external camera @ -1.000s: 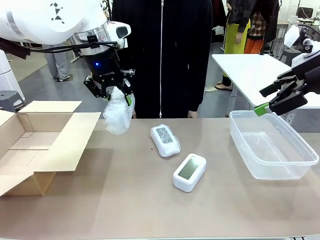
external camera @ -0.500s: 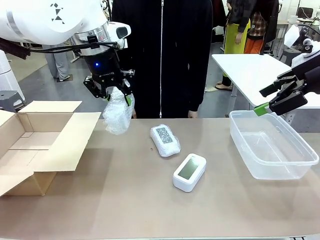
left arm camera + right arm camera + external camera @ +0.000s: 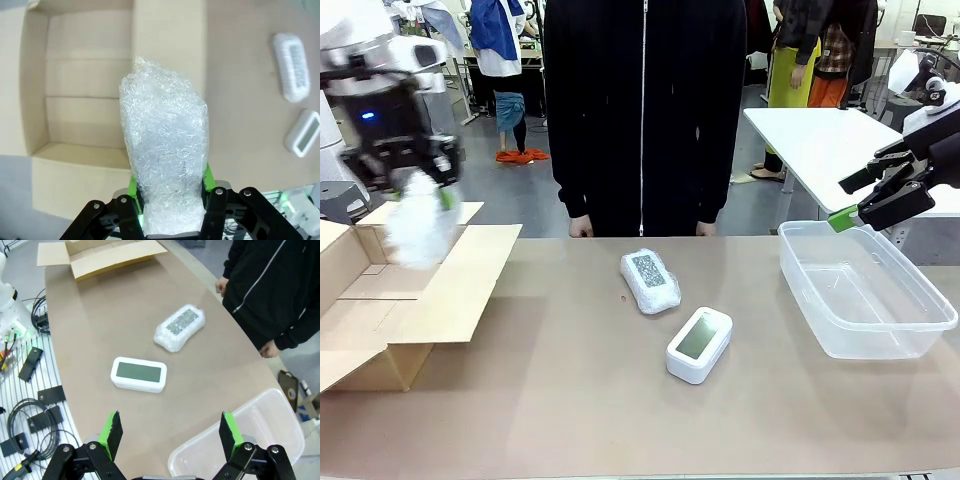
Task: Separate and place wrapped and unwrapped clocks.
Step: If the picked Digital clock is wrapped, place it in the Package Box ; if not, place it in the Organizing box.
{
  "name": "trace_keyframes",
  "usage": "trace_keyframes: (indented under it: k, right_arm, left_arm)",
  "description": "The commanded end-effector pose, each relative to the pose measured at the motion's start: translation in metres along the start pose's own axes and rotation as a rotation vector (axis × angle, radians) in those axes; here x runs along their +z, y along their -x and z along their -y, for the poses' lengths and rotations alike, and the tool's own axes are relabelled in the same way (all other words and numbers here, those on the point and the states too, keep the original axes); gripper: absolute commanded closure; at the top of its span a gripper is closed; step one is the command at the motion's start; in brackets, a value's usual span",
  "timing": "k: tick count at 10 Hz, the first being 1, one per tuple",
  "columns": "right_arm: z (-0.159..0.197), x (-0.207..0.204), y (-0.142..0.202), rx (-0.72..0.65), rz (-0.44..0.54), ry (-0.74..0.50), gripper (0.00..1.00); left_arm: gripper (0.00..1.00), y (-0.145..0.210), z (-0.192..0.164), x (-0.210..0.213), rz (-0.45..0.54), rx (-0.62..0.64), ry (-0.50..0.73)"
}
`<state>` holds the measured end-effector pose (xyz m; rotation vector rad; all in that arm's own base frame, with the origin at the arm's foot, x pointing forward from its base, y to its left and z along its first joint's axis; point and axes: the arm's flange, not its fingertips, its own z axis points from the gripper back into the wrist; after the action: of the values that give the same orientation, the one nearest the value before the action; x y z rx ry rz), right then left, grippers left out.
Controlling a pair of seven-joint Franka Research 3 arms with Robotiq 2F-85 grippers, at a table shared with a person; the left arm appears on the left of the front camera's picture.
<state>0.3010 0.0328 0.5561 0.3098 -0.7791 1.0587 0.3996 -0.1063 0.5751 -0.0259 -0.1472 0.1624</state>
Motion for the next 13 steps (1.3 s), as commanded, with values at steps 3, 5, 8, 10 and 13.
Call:
trace_keyframes:
  k: [3,5,8,10,13]
  right_arm:
    - [0.001,-0.003,0.001,0.002,0.011,-0.021,0.00]
    - [0.001,-0.003,0.001,0.002,0.011,-0.021,0.00]
    - [0.001,-0.003,0.001,0.002,0.011,-0.021,0.00]
    - [0.001,-0.003,0.001,0.002,0.011,-0.021,0.00]
    - [0.001,-0.003,0.001,0.002,0.011,-0.021,0.00]
  left_arm:
    - [0.47,-0.054,-0.070,-0.071,0.068,-0.132,-0.080]
    - [0.47,-0.081,-0.086,-0.098,-0.024,-0.203,-0.119]
    - [0.47,-0.106,-0.092,-0.136,-0.120,-0.168,-0.019]
    - [0.47,-0.112,-0.094,-0.157,-0.146,-0.121,0.020]
    - [0.47,-0.116,-0.090,-0.171,-0.140,-0.084,0.022]
